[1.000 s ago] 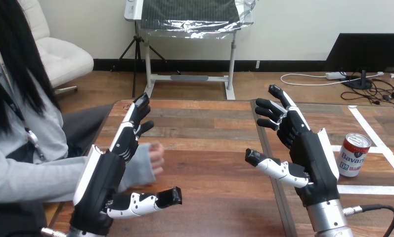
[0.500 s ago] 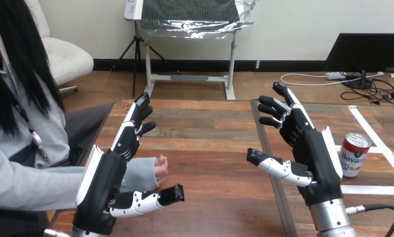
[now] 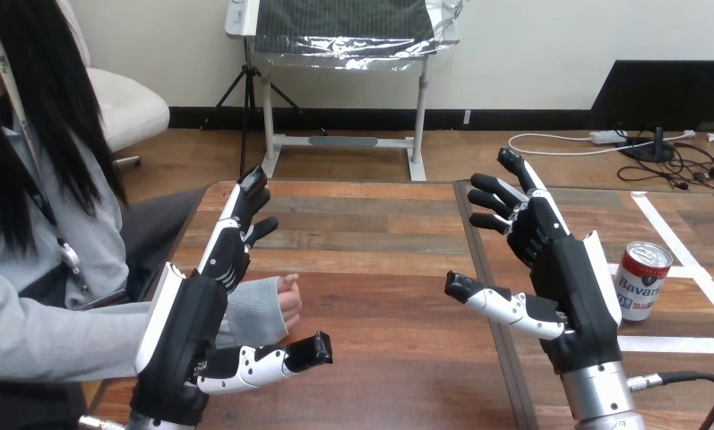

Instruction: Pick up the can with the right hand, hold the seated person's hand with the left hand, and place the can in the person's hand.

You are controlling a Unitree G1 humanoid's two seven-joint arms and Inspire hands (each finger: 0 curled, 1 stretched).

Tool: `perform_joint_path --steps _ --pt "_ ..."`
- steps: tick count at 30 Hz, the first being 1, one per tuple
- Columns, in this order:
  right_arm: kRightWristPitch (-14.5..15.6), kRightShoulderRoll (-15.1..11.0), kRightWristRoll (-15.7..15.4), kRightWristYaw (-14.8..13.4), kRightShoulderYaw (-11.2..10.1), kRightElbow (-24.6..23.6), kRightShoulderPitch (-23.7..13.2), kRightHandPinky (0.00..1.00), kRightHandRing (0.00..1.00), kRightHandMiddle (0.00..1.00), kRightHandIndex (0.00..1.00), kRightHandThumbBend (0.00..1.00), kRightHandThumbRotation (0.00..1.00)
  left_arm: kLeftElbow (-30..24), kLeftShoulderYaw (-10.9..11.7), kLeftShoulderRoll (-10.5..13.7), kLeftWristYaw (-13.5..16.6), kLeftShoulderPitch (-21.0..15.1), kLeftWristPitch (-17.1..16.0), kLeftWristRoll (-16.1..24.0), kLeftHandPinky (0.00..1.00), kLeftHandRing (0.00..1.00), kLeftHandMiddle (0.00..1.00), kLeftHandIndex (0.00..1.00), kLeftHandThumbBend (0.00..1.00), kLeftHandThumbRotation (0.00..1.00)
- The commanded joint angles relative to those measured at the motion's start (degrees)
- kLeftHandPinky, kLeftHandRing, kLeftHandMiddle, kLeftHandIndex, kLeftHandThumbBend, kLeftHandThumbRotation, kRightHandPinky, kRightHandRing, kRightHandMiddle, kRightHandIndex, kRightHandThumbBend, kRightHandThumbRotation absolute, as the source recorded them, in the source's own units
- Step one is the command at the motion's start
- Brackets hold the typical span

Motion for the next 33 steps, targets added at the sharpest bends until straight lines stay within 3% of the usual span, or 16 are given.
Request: perform_joint_path --steps 1,12,33 --pt "-2.1 -1.8 -1.5 -2.3 -1.6 -2.6 -2.9 0.75 0.82 0.85 0.94 1.00 0.33 -1.4 -0.2 0.6 -0.3 -2.0 -0.4 -1.4 0.91 0.98 1.00 0.99 1.00 0.45" --pt "-2.0 -3.5 -3.5 -5.2 -2.6 -2.3 -4.2 0.73 0.83 0.86 0.95 1.00 0.38 -2.1 -1.2 1.2 -3.1 -1.5 0.0 -5.1 0.95 1.00 1.00 1.00 1.00 0.44" --pt "-2.6 -7.0 -4.7 -11.4 -5.8 -1.4 -7.1 0.81 0.86 0.88 0.96 1.00 0.45 -2.8 -0.9 1.0 -4.7 -0.9 0.0 -6.2 0.97 1.00 1.00 1.00 1.00 0.47"
